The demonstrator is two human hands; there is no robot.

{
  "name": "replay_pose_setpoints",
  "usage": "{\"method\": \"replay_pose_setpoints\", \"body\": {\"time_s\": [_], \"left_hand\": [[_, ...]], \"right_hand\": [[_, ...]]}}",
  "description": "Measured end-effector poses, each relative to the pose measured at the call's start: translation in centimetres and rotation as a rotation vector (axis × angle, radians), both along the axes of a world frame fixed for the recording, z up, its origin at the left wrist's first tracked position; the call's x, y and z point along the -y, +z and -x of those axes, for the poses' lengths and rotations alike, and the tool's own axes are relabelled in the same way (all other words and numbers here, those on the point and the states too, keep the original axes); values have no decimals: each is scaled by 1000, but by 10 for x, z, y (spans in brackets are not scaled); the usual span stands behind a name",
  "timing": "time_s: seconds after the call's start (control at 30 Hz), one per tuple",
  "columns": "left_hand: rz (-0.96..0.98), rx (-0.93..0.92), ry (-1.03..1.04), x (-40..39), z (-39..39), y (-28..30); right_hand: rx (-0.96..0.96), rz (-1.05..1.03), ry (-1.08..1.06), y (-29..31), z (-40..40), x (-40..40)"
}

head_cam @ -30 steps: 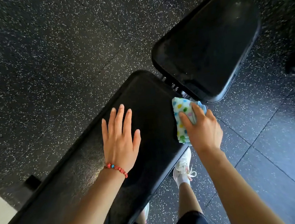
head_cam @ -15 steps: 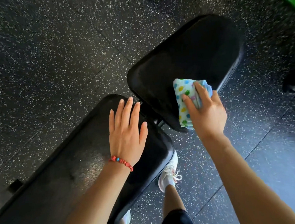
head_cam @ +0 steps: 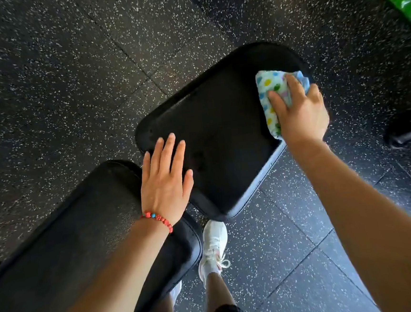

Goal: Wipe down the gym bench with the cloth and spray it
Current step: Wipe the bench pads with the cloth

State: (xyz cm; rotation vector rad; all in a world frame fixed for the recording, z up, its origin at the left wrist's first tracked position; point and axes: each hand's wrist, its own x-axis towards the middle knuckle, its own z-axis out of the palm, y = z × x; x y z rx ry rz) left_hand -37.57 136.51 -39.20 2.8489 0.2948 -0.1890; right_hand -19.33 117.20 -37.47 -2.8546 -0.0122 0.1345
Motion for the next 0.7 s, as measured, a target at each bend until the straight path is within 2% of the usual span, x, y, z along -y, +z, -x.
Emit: {"method": "replay_pose_setpoints", "body": {"time_s": [0.13,0.33,0.5,0.63,0.7], "left_hand": [[1,24,-8,-1,3,-5],[3,35,-32,-4,4,-5],[7,50,17,-14,15,-1],[-20,73,93,-32,32,-5],[-35,83,88,-39,38,-7]], "right_hand": [[90,-73,-31,-9,34,-11],[196,-71,238,-16,124,-22],[230,-5,379,-14,89,-22],[233,26,202,-13,29,-42],[105,8,15,-10,4,-58]]}}
